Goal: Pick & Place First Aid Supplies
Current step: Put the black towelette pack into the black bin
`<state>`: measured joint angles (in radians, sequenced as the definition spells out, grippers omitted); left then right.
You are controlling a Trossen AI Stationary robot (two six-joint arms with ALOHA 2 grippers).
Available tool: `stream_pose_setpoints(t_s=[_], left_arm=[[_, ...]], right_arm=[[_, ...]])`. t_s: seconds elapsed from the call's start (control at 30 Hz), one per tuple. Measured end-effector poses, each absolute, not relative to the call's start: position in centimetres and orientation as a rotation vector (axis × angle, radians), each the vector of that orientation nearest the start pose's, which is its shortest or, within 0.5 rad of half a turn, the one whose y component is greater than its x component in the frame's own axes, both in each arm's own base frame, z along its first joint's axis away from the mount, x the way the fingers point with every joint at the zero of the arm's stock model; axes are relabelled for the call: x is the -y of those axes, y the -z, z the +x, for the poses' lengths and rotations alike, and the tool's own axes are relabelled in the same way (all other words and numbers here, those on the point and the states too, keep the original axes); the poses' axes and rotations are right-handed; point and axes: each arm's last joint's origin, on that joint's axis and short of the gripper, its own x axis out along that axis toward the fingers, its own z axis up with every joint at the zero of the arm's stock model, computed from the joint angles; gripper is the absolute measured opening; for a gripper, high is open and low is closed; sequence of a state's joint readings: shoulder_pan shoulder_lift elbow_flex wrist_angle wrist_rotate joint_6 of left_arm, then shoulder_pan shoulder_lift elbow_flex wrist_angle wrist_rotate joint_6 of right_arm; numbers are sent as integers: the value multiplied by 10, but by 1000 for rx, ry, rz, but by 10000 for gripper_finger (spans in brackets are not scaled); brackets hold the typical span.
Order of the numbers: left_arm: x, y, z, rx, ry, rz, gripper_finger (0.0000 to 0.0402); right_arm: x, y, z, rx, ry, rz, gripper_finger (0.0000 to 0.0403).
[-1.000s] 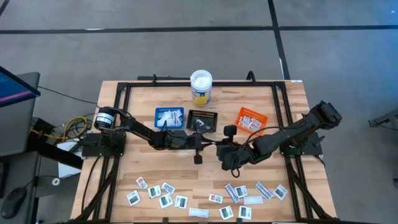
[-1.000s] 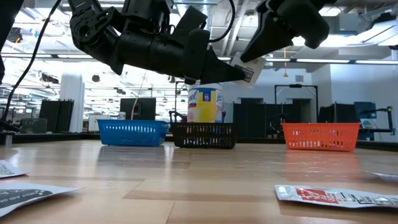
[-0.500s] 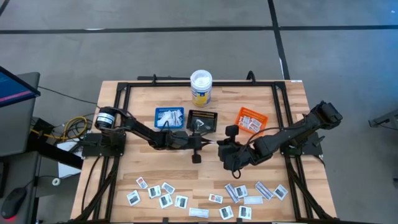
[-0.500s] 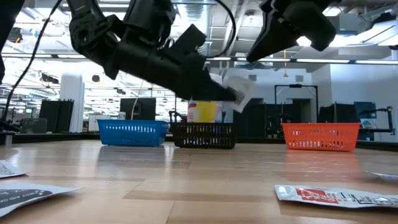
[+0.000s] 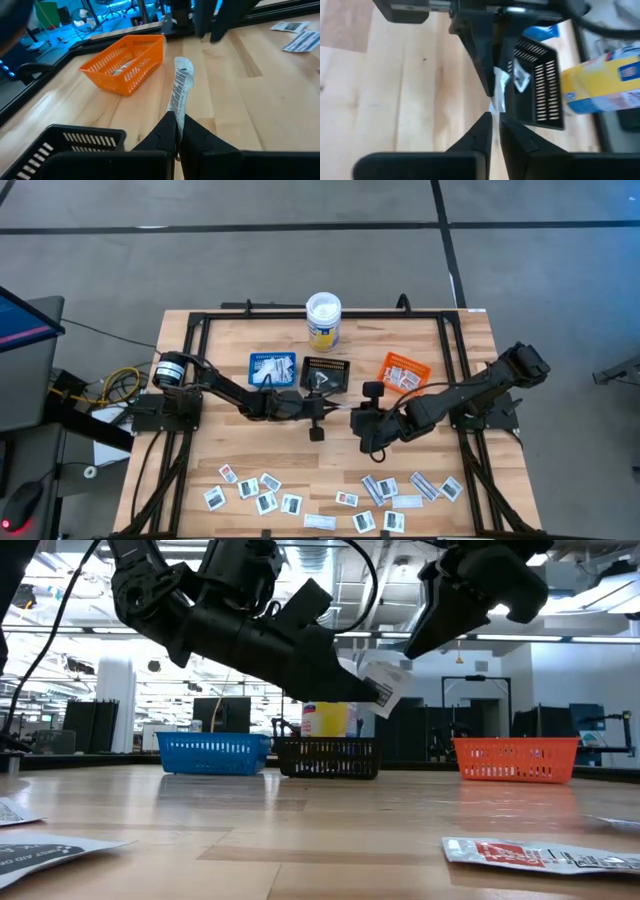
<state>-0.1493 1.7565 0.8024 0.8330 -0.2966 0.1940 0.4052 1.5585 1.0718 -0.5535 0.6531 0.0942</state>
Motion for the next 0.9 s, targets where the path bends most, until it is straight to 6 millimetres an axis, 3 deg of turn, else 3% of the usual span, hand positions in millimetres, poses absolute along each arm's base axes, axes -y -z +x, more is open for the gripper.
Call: stream_pose_setpoints(t_s=[0.43, 0.57, 0.73, 0.9], left_arm=[[48, -190, 352, -93, -99, 225, 7], [50, -192, 352, -81, -90, 297, 6], [50, -198, 352, -24, -97, 315, 7], [50, -199, 352, -17, -99, 351, 7]], right_arm=[[-94, -229, 297, -867, 282, -342, 108], [-92, -231, 301, -836, 272, -306, 124], [-87, -231, 304, -840, 258, -283, 128], [-83, -231, 305, -837, 267, -277, 94]])
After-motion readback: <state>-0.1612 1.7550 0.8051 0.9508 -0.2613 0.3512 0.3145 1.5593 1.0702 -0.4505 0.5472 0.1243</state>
